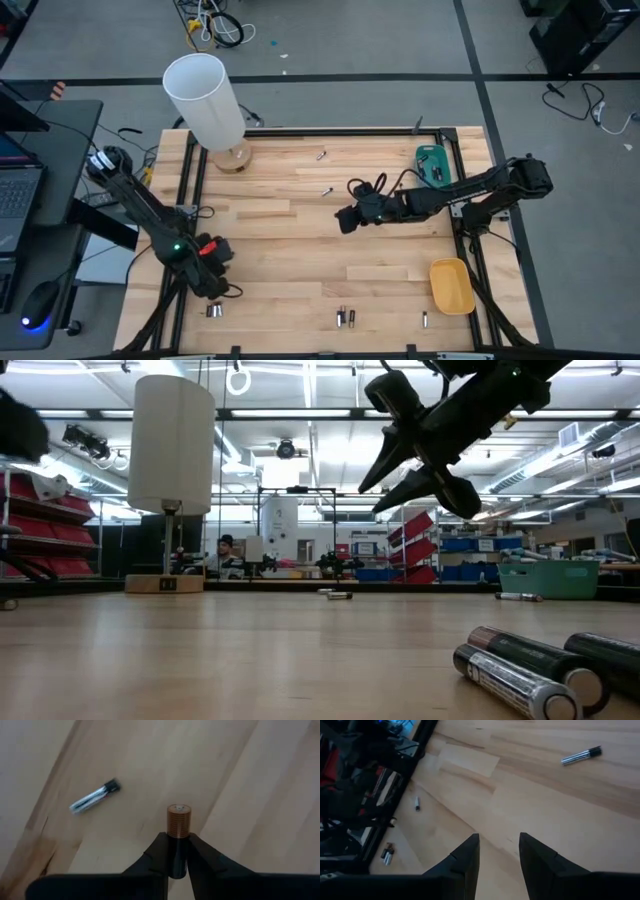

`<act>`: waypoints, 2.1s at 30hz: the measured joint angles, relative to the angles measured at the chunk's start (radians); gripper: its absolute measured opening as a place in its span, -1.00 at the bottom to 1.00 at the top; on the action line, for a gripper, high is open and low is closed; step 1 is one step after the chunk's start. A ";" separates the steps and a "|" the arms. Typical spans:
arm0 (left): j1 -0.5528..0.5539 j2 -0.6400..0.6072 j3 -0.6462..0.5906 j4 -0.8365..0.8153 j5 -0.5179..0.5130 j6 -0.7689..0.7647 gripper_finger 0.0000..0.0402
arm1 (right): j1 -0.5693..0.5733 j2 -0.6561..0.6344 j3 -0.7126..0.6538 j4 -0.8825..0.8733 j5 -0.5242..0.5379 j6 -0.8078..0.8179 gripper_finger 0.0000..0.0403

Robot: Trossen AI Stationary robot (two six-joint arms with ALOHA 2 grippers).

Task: Sort batteries
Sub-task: Put the black battery into the blue bin

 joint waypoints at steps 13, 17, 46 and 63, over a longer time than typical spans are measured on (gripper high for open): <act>0.257 -0.001 0.148 0.148 -0.133 0.442 -0.73 | 0.017 0.000 0.000 0.132 -0.146 0.149 -0.38; 0.345 -0.001 0.159 0.362 -0.133 0.664 -0.73 | 0.017 0.000 0.000 0.271 -0.161 0.194 -0.38; 0.775 0.130 0.161 1.091 0.149 0.698 -0.64 | 0.031 0.004 0.000 0.596 0.024 -0.414 0.06; 0.835 0.147 0.160 1.133 0.182 0.664 -0.63 | -0.018 0.004 0.000 0.587 -0.043 -0.383 -0.20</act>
